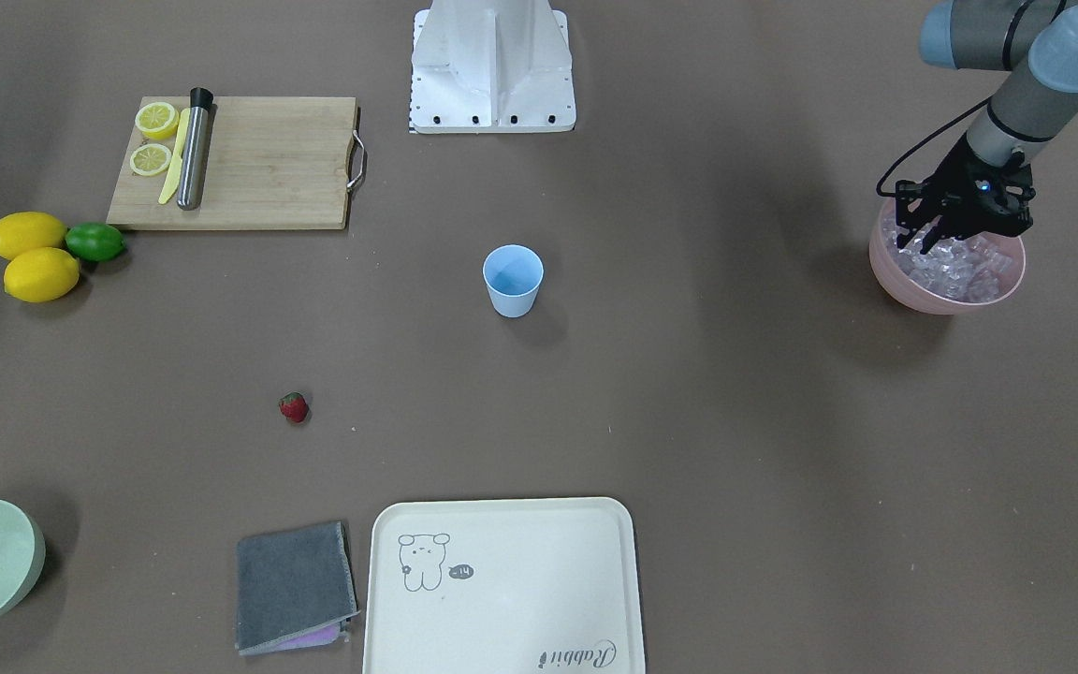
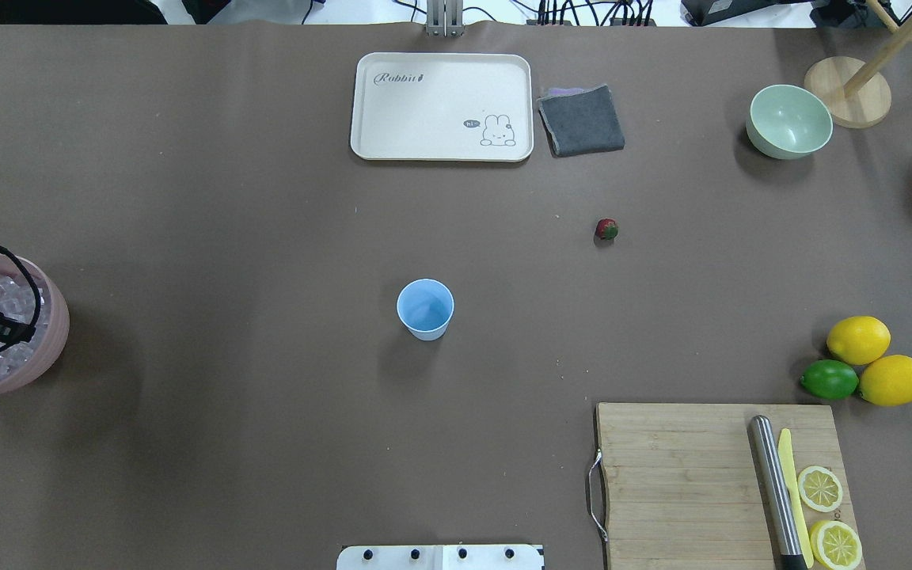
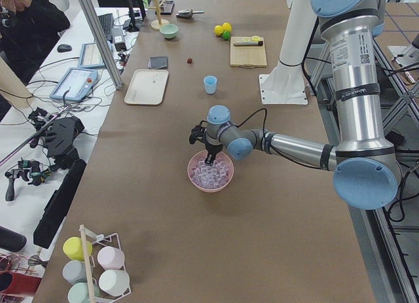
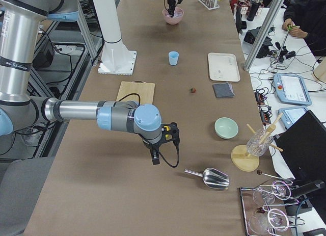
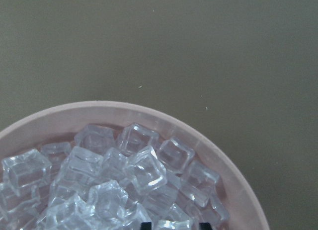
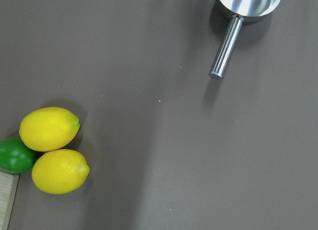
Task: Put ice and strawberries in cup
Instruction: 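Lower the left gripper into the pink bowl and grasp an ice cube, then carry the ice cube with the left gripper and release it into the blue cup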
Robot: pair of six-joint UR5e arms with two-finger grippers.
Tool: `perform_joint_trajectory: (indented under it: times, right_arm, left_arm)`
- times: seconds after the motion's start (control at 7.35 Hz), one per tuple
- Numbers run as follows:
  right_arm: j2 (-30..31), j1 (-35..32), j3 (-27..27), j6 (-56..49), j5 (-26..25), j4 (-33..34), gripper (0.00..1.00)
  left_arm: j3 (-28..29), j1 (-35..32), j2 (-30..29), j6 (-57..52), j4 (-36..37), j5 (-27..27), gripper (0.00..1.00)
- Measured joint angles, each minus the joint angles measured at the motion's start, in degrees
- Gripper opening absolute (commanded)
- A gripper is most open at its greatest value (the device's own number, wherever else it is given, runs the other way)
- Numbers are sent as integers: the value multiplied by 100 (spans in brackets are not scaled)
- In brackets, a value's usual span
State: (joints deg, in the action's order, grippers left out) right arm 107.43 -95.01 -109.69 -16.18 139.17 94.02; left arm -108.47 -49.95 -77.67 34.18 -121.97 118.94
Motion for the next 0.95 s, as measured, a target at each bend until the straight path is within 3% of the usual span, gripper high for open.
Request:
perform_joint_trajectory:
  times: [0.68,0.95]
  right_arm:
    - [9,0,-4,-6,103,-6,100]
    - [-15,2,-28,26,142,-6,100]
  left_arm:
    - [-473,-616,-32,-46,198,544,0]
    - [-701,-629,-846,226,1202,571,0]
